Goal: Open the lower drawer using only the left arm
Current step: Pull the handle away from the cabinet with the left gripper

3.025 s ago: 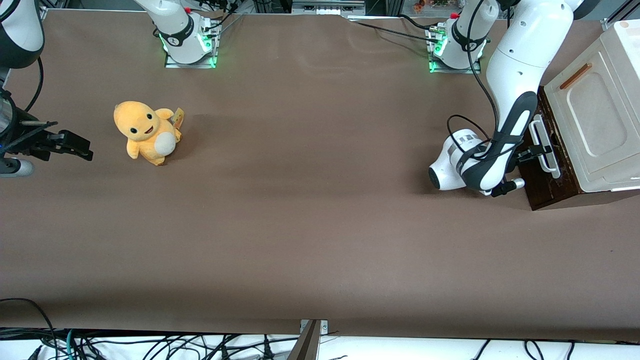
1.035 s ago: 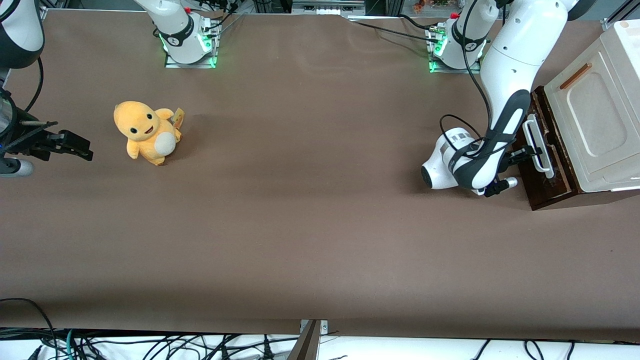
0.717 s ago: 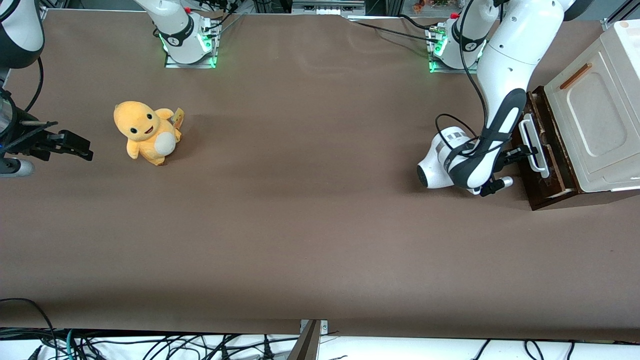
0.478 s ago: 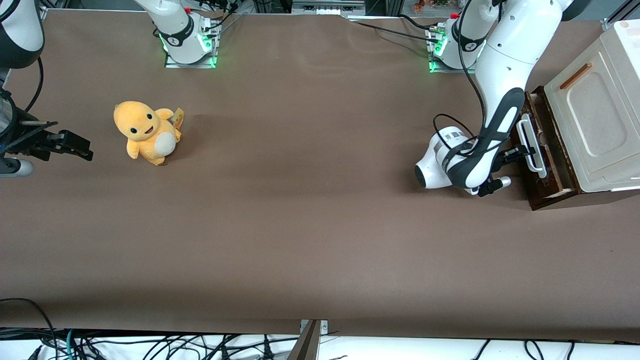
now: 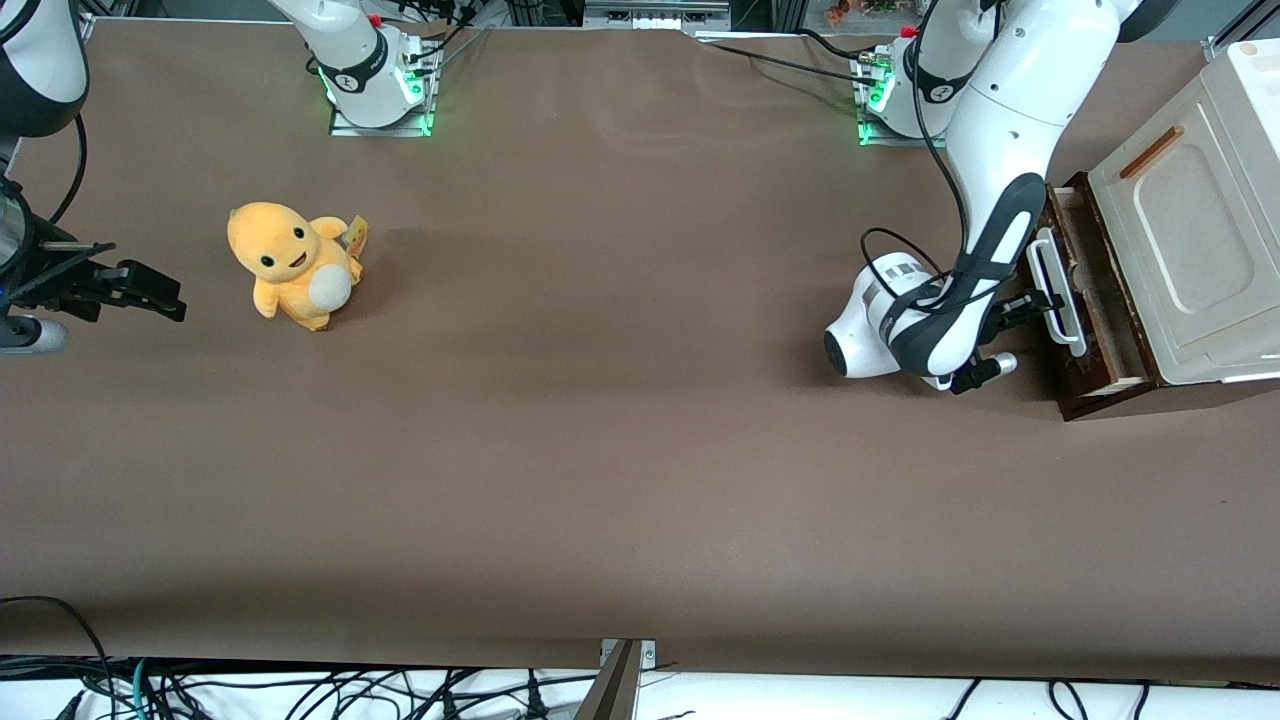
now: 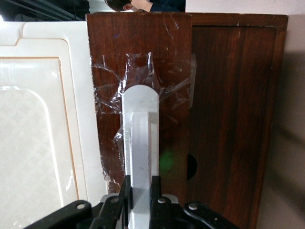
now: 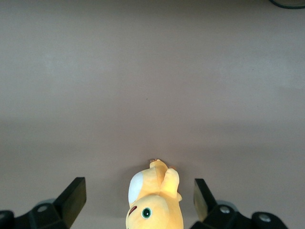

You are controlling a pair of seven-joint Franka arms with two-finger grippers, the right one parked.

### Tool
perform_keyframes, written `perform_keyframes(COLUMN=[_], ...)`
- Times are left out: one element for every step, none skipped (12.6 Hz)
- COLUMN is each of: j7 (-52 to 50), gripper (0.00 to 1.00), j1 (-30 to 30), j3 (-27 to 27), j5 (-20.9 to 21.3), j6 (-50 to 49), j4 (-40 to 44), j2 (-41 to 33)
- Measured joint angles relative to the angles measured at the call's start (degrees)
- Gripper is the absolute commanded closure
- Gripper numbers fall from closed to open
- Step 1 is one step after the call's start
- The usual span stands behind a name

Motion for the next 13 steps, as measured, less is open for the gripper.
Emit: perform_keyframes(j7=[0.03, 0.03, 0.03, 0.03, 0.03, 0.03, 0.07, 0.11, 0.13, 0.13, 0.14, 0.14, 0.14], gripper=[0.87, 0.88, 0.87, 0.87, 0.88, 0.88, 0.88, 0.88, 0.88, 0.87, 0.88, 0.87, 0.87], j1=[-0.15, -0.31, -0.45, -0.55, -0.6, -0.61, -0.63, -0.7, -0.82, -1.0, -1.15, -1.21, -1.22], j3=[0.0, 0.0, 0.01, 0.02, 0.03, 0.03, 0.03, 0.04, 0.04, 0.04, 0.05, 0.05, 0.05], j5=[-0.16, -0.19, -0.24, -0.32, -0.5, -0.83, -1.12, -1.32, -1.44, -1.53, -1.6, -1.64, -1.76], j6=[-0.02, -0.05, -0.07, -0.08, -0.09, -0.09, -0.1, -0.13, -0.14, -0.18, -0.23, -0.28, -0.35], j4=[0.11, 0.13, 0.13, 0.19, 0.34, 0.59, 0.8, 0.97, 1.04, 1.1, 1.16, 1.23, 1.36], j2=[0.0, 0.0, 0.0, 0.0, 0.0, 0.0, 0.0, 0.01, 0.01, 0.02, 0.04, 0.07, 0.13])
